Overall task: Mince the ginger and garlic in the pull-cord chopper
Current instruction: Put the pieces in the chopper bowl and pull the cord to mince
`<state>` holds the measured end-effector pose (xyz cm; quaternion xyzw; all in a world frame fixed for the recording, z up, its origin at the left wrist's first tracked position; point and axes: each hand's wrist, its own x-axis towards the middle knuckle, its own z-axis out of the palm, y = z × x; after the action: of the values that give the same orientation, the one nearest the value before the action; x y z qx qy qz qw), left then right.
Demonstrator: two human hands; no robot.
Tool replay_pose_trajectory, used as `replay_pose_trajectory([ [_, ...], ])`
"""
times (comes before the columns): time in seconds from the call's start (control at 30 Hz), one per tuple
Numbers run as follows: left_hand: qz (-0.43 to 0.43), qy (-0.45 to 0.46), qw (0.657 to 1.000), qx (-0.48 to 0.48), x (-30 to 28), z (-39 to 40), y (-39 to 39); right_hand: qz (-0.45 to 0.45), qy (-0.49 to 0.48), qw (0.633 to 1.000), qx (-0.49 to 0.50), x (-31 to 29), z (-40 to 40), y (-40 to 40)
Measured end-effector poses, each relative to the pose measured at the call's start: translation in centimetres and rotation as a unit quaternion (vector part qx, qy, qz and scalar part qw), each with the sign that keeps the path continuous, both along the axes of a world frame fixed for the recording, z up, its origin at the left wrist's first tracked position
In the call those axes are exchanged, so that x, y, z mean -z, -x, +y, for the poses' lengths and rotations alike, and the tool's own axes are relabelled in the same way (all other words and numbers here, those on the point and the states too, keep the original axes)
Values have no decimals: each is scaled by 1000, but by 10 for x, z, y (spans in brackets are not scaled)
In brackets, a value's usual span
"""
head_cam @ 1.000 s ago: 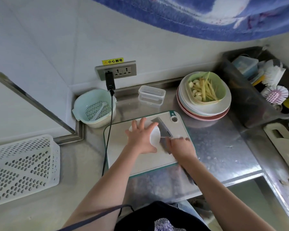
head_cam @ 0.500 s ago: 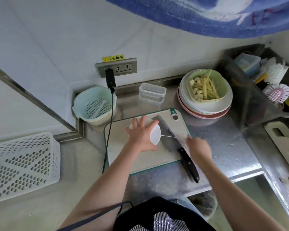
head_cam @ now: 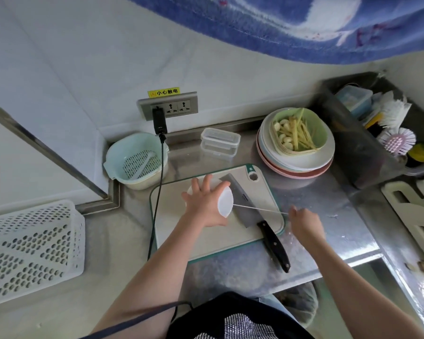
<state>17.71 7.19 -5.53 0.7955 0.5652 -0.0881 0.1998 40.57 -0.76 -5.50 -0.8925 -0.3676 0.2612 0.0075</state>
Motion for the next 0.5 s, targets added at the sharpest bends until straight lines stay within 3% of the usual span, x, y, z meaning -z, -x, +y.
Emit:
replay_pose_trajectory([
  [0.1, 6, 5, 1000, 2, 0, 1, -1, -2, -66, 994, -84, 0, 19, 30],
  [0.23, 5, 8, 1000, 1, -2, 0, 1, 52, -53, 959, -273, -15, 41, 104],
  [0.43, -7, 1, 1000, -10, -3, -1, 2, 6, 18, 999, -51, -3, 5, 9],
  [0.5, -2, 2, 1000, -9, -2, -1, 0, 2, -6, 998, -67, -4, 7, 22],
])
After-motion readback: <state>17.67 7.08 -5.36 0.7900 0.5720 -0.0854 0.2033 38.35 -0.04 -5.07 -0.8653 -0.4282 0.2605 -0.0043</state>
